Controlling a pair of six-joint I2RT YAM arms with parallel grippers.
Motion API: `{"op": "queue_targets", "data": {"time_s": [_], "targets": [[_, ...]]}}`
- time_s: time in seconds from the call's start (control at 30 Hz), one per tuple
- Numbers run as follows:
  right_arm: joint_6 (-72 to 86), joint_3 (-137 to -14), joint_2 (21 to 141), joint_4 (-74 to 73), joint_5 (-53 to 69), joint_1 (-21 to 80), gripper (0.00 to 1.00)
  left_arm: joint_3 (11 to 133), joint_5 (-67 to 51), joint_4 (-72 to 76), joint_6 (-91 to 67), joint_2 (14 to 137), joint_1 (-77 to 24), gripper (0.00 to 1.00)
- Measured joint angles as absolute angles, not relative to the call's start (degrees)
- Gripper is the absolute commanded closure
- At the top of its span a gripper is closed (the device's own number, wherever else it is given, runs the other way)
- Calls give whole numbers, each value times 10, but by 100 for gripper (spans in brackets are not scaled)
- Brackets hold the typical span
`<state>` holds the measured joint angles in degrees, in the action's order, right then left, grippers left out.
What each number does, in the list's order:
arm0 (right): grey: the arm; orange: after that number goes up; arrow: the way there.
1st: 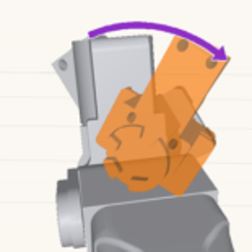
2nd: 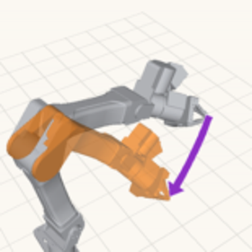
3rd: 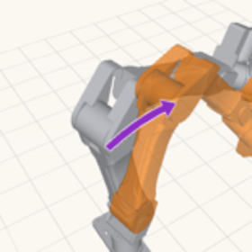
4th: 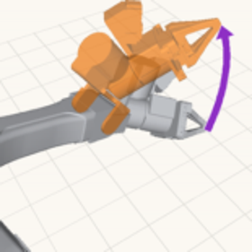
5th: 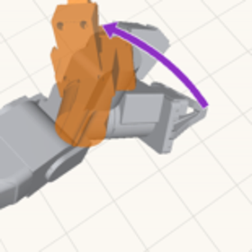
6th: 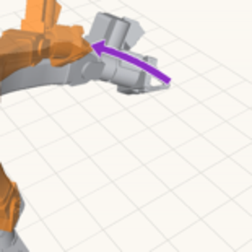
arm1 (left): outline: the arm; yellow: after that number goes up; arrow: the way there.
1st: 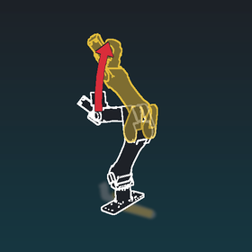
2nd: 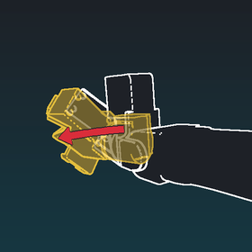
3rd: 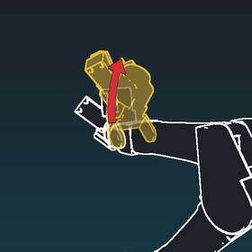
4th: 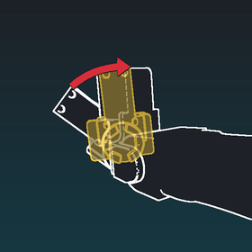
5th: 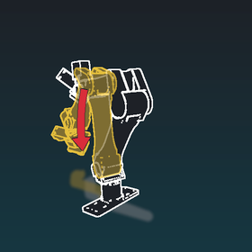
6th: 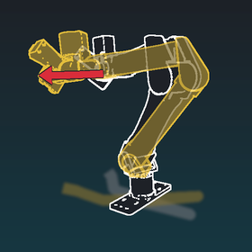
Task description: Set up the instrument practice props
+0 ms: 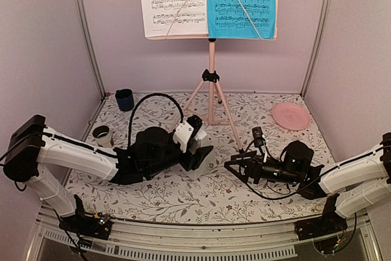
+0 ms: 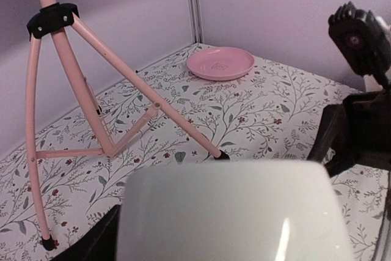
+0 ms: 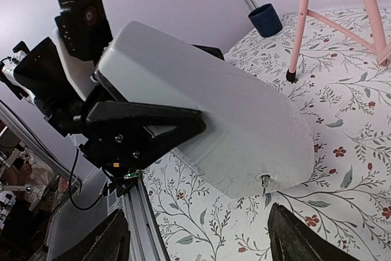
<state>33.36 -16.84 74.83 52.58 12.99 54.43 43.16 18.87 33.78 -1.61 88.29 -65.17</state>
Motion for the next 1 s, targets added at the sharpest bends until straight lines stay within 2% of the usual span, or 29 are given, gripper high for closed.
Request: {"op": "queue_targets", "data": {"time_s": [0.17, 0.4, 0.57, 0.77, 0.87, 1.0], "targets": [[307, -177, 683, 441, 112, 544, 13, 452, 114, 317, -27, 927, -636, 65], [280, -233, 650, 330, 86, 544, 1, 462, 48, 313, -44, 965, -634, 44], [280, -269, 630, 255, 67, 543, 1, 462, 23, 309, -54, 971, -627, 23], [292, -349, 588, 157, 32, 539, 1, 462, 4, 324, -62, 961, -617, 8], [300, -408, 584, 106, 16, 538, 1, 460, -2, 328, -61, 939, -616, 7], [312, -478, 584, 55, 4, 536, 1, 436, -9, 330, -61, 886, -613, 13]]}}
